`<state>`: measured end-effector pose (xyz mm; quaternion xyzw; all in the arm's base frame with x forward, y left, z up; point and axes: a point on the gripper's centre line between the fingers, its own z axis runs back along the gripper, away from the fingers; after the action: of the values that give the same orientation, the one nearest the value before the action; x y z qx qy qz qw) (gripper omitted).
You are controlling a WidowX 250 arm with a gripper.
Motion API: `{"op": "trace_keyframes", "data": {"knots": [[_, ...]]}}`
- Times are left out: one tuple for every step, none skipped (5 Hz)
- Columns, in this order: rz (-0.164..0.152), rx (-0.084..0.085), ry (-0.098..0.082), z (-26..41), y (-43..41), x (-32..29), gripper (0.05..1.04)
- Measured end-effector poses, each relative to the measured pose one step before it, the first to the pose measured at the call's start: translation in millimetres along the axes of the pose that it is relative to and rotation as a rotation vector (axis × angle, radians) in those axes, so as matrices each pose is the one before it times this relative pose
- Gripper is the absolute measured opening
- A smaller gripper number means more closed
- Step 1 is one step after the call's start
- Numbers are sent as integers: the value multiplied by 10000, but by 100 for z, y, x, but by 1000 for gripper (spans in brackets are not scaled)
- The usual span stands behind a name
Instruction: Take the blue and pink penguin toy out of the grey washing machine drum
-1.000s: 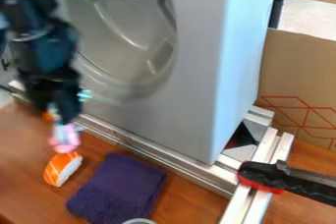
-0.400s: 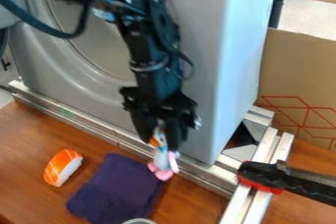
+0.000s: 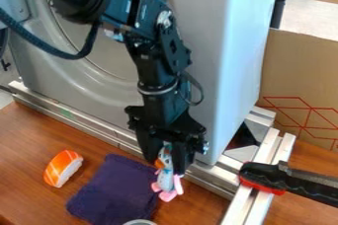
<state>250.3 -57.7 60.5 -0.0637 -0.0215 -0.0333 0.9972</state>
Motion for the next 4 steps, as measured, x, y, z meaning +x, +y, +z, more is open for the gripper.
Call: {"op": "trace_keyframes", "data": {"knots": [[214, 163, -305, -774, -332, -1069, 669], [294, -162, -370, -617, -163, -707, 669], [47, -261, -361, -252, -935, 232, 669], [367, -273, -474, -335, -307, 322, 669]]}}
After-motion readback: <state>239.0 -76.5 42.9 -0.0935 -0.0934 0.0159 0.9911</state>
